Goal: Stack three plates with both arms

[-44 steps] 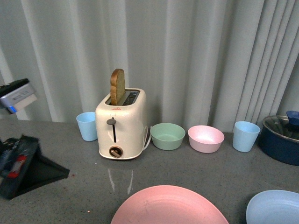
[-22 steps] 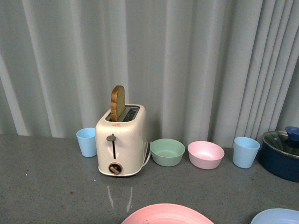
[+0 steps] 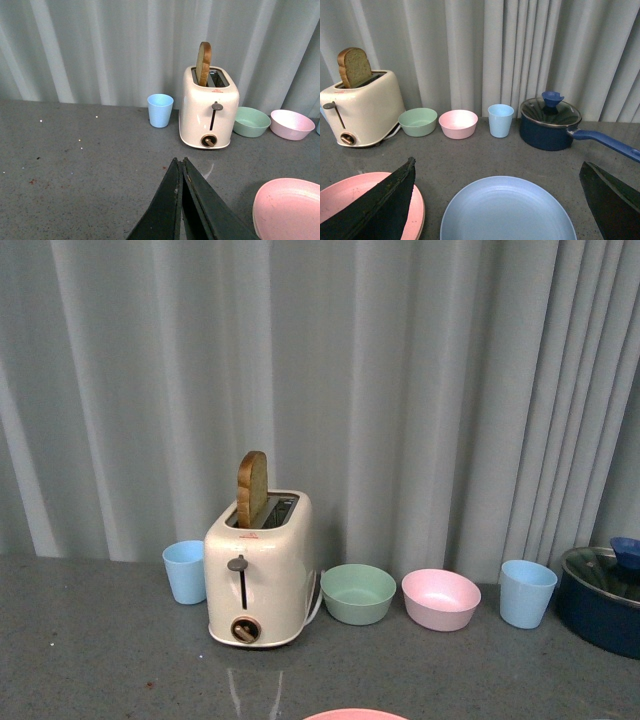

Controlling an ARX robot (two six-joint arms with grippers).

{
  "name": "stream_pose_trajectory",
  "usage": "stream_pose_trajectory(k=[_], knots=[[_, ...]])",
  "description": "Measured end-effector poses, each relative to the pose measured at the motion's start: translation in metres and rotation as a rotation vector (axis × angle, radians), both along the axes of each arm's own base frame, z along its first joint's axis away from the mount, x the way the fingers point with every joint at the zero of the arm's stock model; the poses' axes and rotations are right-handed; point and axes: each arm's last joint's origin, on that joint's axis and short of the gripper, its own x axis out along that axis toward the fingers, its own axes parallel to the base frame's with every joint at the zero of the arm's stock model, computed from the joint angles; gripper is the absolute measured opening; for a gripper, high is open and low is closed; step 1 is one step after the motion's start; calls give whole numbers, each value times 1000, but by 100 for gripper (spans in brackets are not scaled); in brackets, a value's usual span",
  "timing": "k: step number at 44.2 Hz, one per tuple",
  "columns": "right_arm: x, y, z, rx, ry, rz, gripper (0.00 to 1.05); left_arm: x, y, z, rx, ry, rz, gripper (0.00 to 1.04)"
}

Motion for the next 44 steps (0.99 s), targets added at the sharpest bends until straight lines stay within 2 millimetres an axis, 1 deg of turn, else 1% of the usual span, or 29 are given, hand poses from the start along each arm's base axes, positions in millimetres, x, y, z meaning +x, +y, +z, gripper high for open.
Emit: stream_pose_trajectory(k=[24,42,44], knots=[[0,0,0,0,0,0,97,-19,0,4,0,-12,2,4],[0,0,0,0,0,0,97,-27,0,3,0,-11,2,4],[0,0,0,0,0,0,97,-31,0,1,0,5,2,4]])
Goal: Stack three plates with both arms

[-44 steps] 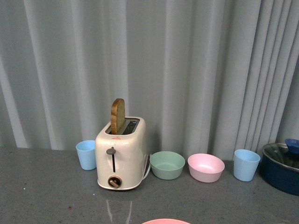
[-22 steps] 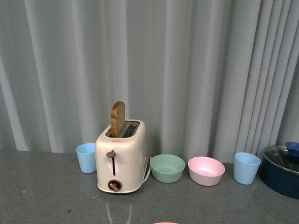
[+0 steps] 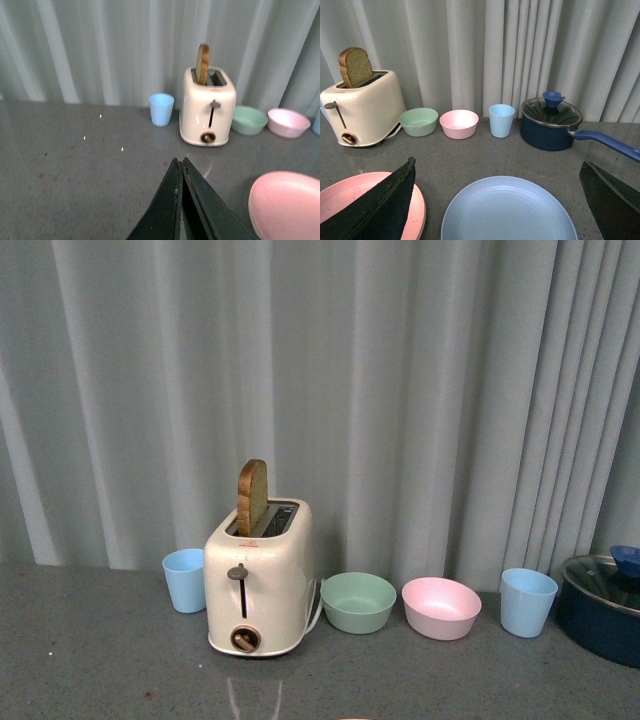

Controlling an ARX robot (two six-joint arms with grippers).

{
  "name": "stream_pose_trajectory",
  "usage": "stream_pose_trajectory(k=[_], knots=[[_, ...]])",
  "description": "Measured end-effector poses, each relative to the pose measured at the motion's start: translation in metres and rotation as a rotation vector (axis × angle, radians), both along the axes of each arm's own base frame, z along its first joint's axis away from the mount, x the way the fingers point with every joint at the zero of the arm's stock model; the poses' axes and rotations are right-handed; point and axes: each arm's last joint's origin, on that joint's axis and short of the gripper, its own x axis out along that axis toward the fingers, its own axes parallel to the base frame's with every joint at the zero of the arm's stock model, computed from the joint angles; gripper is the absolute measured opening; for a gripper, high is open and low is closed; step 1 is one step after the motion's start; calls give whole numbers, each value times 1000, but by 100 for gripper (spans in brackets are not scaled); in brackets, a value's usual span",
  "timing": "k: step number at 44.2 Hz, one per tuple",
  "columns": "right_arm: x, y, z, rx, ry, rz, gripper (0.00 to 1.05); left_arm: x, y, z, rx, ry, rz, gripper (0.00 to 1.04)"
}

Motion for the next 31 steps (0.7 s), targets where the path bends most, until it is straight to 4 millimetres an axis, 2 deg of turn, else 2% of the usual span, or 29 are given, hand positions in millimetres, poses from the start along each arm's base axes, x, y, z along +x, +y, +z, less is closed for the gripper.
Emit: stream_pose_trajectory(k=[4,14,22,31], knots=[[0,0,0,0,0,0,97,-7,0,-1,0,-7,0,4],[0,0,0,0,0,0,97,-8,0,-1,-1,-9,0,5],[0,0,0,0,0,0,97,-8,0,-1,-1,-9,0,32],[0,0,0,0,0,0,97,-8,0,-1,-1,-10,0,76]])
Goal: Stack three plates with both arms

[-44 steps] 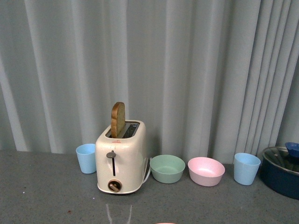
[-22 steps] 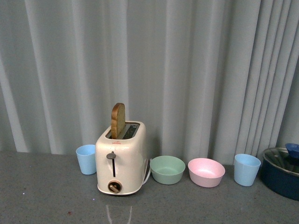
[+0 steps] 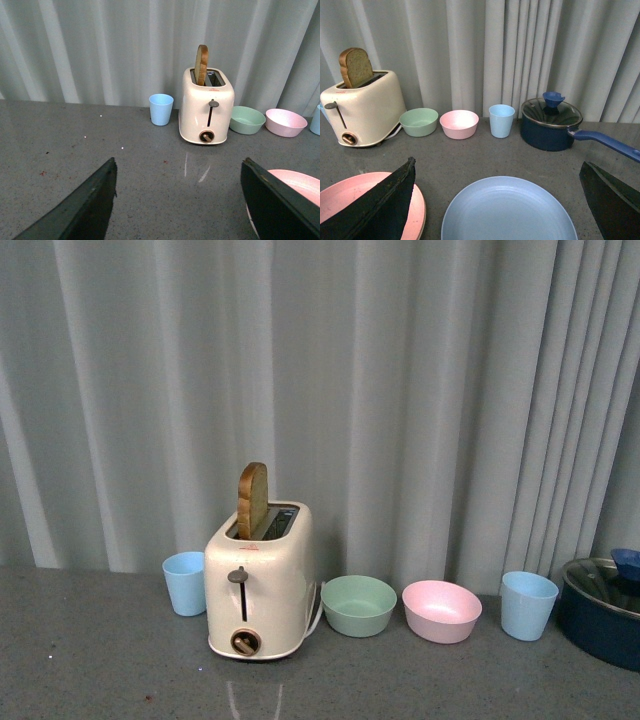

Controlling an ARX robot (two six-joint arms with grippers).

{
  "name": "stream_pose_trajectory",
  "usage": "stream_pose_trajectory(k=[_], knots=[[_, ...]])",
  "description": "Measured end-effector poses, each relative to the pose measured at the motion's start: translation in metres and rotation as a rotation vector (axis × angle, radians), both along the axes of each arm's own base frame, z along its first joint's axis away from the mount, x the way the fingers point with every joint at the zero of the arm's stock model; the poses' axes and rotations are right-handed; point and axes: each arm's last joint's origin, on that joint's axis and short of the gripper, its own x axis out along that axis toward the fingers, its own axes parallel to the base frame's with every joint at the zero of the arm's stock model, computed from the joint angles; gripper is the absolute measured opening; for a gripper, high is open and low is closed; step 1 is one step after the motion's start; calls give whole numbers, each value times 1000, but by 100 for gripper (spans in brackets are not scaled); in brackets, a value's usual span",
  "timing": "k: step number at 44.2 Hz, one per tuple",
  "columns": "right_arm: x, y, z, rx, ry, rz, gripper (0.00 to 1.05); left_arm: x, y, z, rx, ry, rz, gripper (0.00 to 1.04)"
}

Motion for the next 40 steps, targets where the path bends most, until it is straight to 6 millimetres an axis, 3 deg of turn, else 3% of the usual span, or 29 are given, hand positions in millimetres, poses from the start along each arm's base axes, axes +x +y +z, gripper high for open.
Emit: stream_pose_trajectory(k=[6,12,16,24,28,34,40], knots=[[0,0,0,0,0,0,97,0,0,0,0,0,0,99],[0,0,-1,3,22,-15,97,0,0,0,0,0,0,98],[3,-4,2,-9,179,-187,97,0,0,0,0,0,1,98],[48,-38,29,7,239,-268,97,0,0,0,0,0,0,98],[85,-68,41,24,290,-269,97,0,0,0,0,0,1,98],[139,-123,14,54,569,-286,97,0,0,0,0,0,0,98],[159,-158,-22,56,769,-237,97,0,0,0,0,0,0,98]])
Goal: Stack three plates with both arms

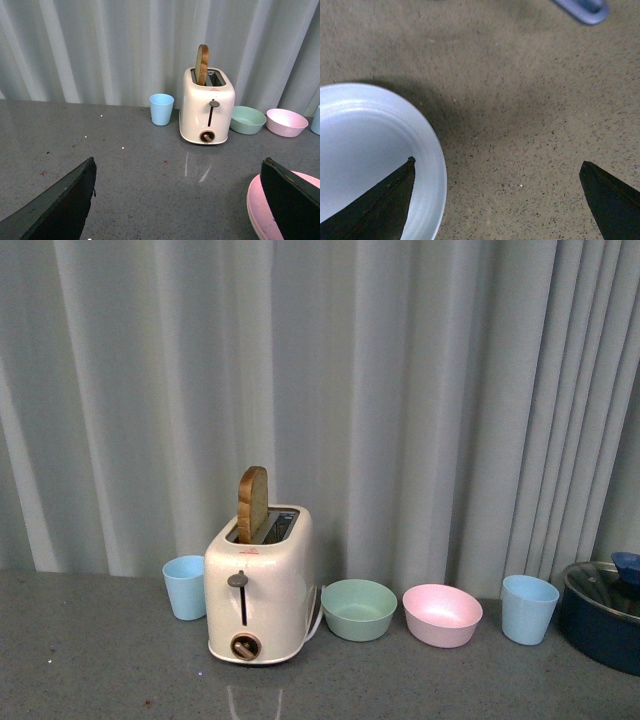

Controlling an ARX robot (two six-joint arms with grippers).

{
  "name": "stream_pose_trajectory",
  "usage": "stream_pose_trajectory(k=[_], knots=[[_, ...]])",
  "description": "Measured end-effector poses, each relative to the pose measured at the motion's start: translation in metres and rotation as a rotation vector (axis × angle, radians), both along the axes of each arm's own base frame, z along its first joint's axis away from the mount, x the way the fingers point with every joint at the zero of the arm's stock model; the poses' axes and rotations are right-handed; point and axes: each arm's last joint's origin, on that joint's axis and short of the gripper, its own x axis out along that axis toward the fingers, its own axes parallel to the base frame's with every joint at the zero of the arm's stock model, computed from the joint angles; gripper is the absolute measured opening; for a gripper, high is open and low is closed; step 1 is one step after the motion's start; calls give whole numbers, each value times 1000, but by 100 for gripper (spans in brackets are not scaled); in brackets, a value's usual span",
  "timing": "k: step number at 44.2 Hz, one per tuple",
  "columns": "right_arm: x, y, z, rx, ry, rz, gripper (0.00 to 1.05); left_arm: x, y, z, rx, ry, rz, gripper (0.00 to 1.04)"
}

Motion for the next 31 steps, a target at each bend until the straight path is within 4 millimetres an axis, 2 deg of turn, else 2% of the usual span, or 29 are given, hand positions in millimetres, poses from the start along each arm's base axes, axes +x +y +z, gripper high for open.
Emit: stream_pose_trajectory(k=[8,18,31], knots=[[1,-2,-32,32,91,167,97,0,0,0,0,0,0,98],[-2,4,-54,74,124,259,97,0,0,0,0,0,0,98],[1,-2,-77,99,123,221,97,0,0,0,0,0,0,98]])
